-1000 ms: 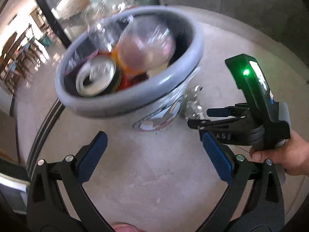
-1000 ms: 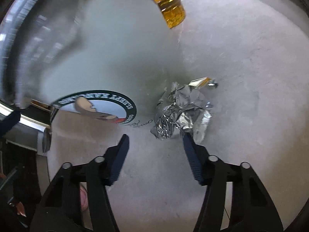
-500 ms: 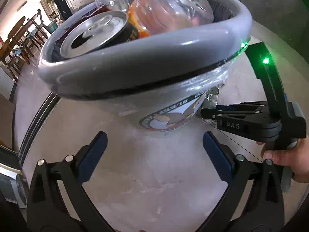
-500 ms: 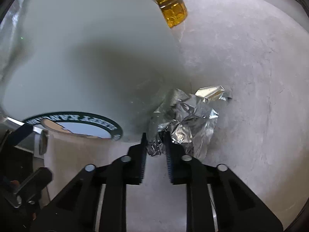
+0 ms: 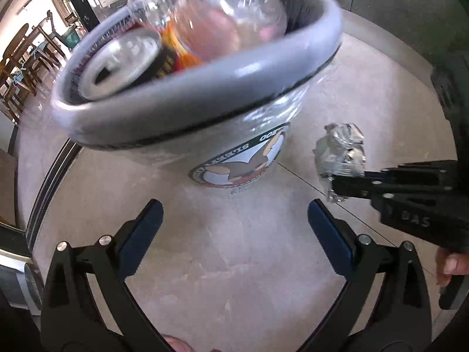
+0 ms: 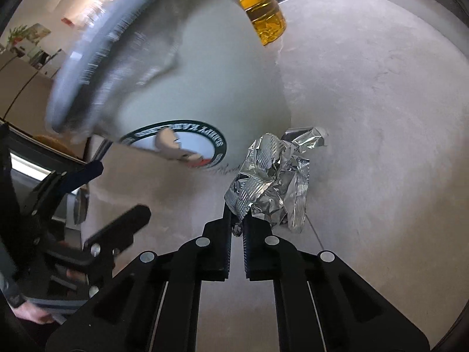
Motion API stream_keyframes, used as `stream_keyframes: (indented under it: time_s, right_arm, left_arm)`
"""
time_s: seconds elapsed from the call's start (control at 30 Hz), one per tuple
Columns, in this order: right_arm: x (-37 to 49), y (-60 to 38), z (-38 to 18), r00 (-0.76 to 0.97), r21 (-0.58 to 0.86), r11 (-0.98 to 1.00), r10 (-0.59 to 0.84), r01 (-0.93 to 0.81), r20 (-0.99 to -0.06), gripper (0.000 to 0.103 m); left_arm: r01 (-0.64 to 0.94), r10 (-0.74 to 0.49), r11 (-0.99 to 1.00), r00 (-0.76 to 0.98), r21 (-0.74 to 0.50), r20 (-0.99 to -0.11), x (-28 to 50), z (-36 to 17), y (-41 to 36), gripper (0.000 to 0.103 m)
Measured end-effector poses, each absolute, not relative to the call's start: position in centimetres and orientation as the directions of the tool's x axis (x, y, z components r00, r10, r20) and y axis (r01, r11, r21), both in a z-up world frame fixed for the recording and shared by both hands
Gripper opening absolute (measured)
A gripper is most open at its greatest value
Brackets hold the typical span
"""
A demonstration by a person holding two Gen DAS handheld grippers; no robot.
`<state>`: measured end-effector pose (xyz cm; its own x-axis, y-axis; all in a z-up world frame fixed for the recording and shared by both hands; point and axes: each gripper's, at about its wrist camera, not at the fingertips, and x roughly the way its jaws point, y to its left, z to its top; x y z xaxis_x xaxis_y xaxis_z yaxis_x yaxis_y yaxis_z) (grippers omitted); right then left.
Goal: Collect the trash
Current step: 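Lift the foil with the right gripper over the bin opening, then open the right gripper to drop the foil into the bin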
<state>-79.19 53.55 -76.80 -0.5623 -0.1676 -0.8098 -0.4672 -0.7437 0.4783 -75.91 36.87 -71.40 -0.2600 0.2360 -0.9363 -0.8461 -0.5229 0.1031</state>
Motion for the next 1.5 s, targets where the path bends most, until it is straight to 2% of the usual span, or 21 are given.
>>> stream_keyframes:
  time_s: [0.2, 0.47, 0.67, 0.83, 1.1, 1.5]
  right_arm:
    - [-77.3, 53.1, -71.9, -0.552, 0.472, -0.737, -0.163, -0.483, -0.818, 0.007]
    - [-76.2, 52.5, -61.4, -0.559, 0.448, -0.764, -0.14, -0.464, -0.817, 0.007]
    - [-78.9, 53.8, -53.9, -0.573, 0.42, -0.804, -0.122, -0.422, -0.81, 0.007]
    - [-82.8, 55.7, -50.4, -0.599, 0.415, -0.827, -0.123, -0.379, -0.791, 0.007]
    - [-88.5, 56.1, -49.3, -0.608, 0.448, -0.824, -0.166, -0.347, -0.776, 0.007]
    - [-93.4, 55.3, -54.3, -0.511, 0.463, -0.786, -0.223, -0.409, -0.83, 0.008]
  left_arm:
    - [-0.861, 0.235, -0.498, -0.246, 0.101, -0.94, -75.9, -66.6, 37.1, 0.097]
    - [-0.856, 0.242, -0.507, -0.255, 0.103, -0.936, -77.6, -58.9, 38.6, 0.097]
    - [-0.859, 0.284, -0.5, -0.278, 0.105, -0.918, -79.4, -51.7, 40.8, 0.097]
    - [-0.849, 0.317, -0.517, -0.303, 0.104, -0.899, -83.0, -48.2, 42.5, 0.097]
    - [-0.846, 0.314, -0.515, -0.336, 0.139, -0.888, -89.0, -47.4, 43.3, 0.097]
    - [-0.867, 0.277, -0.472, -0.318, 0.16, -0.907, -93.2, -50.3, 43.4, 0.097]
